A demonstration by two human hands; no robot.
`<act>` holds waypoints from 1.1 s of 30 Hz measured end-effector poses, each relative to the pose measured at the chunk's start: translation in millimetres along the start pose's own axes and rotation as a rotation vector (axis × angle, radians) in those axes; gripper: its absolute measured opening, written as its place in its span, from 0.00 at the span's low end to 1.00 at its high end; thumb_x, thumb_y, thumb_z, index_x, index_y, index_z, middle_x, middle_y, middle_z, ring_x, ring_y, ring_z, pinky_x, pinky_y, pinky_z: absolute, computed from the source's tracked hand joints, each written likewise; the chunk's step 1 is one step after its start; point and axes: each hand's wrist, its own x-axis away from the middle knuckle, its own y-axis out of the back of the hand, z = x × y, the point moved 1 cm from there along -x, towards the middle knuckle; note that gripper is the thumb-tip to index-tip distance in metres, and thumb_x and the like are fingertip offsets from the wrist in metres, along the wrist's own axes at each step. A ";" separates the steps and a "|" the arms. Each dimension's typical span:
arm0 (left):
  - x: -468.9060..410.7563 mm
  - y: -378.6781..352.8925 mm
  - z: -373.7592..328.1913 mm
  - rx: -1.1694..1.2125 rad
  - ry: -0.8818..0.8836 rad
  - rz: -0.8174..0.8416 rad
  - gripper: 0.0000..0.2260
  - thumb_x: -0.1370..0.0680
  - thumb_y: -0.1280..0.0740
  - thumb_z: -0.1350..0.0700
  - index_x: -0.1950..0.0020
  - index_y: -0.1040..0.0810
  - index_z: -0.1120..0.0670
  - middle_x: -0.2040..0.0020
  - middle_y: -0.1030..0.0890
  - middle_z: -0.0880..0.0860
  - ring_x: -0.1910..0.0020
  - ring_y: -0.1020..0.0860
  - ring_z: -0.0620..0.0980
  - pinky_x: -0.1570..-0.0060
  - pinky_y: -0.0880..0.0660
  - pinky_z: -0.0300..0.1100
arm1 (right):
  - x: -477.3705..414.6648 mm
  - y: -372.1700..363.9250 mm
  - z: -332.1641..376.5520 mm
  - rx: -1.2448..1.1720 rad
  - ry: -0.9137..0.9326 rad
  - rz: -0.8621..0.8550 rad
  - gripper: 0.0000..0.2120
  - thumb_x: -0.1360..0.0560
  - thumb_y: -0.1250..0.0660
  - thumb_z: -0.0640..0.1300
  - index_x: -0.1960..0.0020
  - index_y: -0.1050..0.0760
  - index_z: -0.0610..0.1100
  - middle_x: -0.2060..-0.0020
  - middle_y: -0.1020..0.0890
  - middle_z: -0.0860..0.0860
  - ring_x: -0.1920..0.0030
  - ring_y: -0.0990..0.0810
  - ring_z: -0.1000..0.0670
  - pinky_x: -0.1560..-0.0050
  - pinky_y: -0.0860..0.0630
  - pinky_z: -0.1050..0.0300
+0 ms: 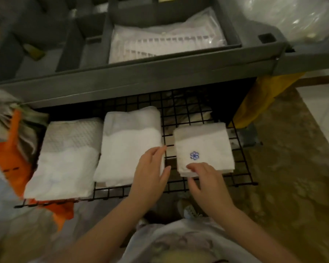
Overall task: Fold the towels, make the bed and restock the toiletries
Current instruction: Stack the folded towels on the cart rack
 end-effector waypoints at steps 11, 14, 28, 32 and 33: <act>87.9 60.3 113.1 0.202 0.011 -0.222 0.16 0.23 0.44 0.49 0.39 0.26 0.53 0.57 0.28 0.41 0.58 0.28 0.40 0.58 0.33 0.24 | 5.2 -70.8 104.3 -0.136 0.085 -0.116 0.02 0.22 0.37 0.45 0.53 0.28 0.52 0.62 0.25 0.59 0.62 0.26 0.59 0.62 0.31 0.70; 116.9 55.2 145.1 0.121 0.022 -0.165 0.16 0.22 0.45 0.47 0.49 0.22 0.54 0.59 0.26 0.44 0.60 0.30 0.39 0.59 0.33 0.29 | 42.1 -116.8 103.6 -0.227 -0.048 -0.156 0.08 0.22 0.36 0.46 0.58 0.33 0.56 0.64 0.26 0.58 0.63 0.26 0.59 0.63 0.31 0.66; 139.6 -57.2 197.8 -0.112 0.056 -0.507 0.32 0.20 0.54 0.37 0.24 0.46 0.58 0.25 0.45 0.58 0.27 0.44 0.57 0.35 0.41 0.61 | 44.7 -241.7 42.8 0.136 -0.040 -0.526 0.34 0.21 0.46 0.58 0.23 0.51 0.40 0.24 0.45 0.42 0.25 0.50 0.47 0.28 0.48 0.44; 139.4 -69.6 198.5 -0.186 0.105 -0.510 0.33 0.22 0.48 0.40 0.23 0.48 0.58 0.23 0.47 0.59 0.24 0.50 0.55 0.32 0.47 0.58 | 46.1 -240.1 33.4 0.270 -0.023 -0.499 0.33 0.19 0.45 0.54 0.23 0.56 0.44 0.23 0.51 0.45 0.23 0.55 0.45 0.27 0.57 0.45; 140.0 -70.3 197.3 -0.180 0.120 -0.489 0.33 0.22 0.49 0.40 0.22 0.49 0.57 0.22 0.51 0.57 0.24 0.54 0.54 0.30 0.50 0.56 | 47.6 -237.6 33.0 0.281 -0.043 -0.471 0.33 0.19 0.46 0.54 0.23 0.58 0.45 0.22 0.54 0.47 0.23 0.58 0.46 0.27 0.59 0.46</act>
